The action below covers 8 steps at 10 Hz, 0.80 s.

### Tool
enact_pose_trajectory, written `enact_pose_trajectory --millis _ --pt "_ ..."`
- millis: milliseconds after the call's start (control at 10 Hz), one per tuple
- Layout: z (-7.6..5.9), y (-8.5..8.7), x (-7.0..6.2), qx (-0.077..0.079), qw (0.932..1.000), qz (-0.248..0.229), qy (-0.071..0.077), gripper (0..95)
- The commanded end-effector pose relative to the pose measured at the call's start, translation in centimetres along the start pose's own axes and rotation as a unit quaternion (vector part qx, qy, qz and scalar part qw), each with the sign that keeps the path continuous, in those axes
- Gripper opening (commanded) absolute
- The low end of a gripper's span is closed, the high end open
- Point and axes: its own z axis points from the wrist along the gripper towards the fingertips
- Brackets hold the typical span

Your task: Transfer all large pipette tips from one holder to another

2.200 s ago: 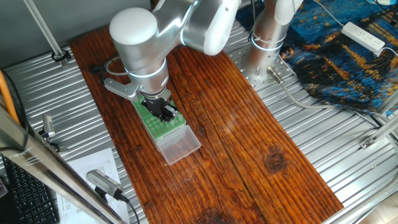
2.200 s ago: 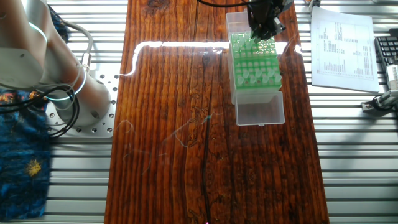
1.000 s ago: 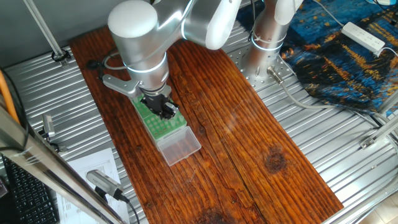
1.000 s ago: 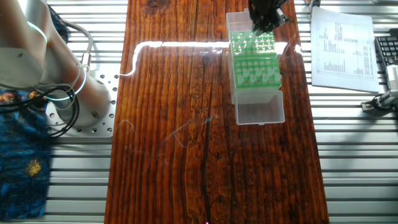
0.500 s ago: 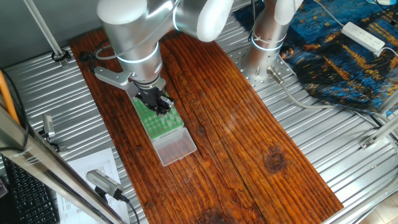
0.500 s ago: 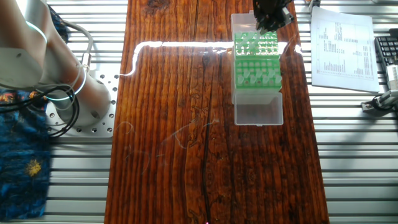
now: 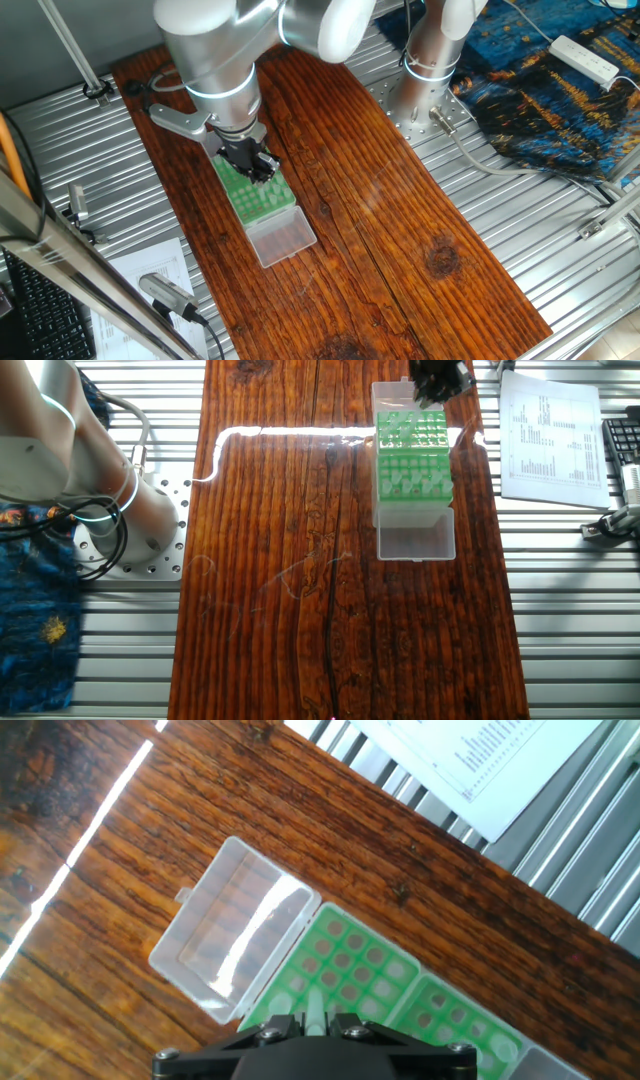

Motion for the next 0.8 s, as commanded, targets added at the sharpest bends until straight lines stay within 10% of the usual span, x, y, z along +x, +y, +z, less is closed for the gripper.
enact_pose_trajectory --millis 100,800 --pt "-0.8 -0.2 -0.4 -0.002 1.0000 -0.004 0.007 0.0" --pt "-4.5 -1.1 -1.0 -0.017 0.9995 -0.016 0.020 0.0"
